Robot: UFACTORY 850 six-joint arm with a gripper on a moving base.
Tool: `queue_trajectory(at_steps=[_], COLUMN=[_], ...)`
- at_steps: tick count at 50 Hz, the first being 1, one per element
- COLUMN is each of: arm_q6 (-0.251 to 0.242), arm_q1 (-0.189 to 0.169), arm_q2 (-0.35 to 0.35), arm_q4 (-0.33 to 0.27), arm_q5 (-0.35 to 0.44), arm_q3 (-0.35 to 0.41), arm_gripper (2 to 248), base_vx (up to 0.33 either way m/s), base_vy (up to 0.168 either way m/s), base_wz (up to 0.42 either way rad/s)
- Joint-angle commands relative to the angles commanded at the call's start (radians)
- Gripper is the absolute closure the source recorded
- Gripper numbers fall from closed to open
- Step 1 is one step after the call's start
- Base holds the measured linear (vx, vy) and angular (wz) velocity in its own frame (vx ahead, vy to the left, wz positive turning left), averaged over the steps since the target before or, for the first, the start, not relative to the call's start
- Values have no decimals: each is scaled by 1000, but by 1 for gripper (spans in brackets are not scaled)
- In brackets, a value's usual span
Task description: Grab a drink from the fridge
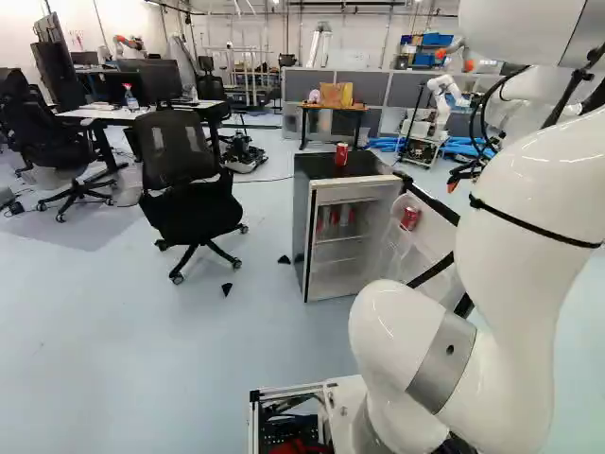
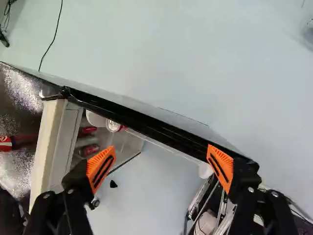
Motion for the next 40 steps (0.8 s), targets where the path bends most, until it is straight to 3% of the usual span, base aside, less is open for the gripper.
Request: queue_trajectory(at_steps=[40], arm_q6=[0], arm_q1=[-59], arm_q2=[-189], arm_q4=[56], arm_q5=[-154], arm_q3=[-196], arm_gripper=[3], base_vx=[0], base_vy=[0], base_wz=[0])
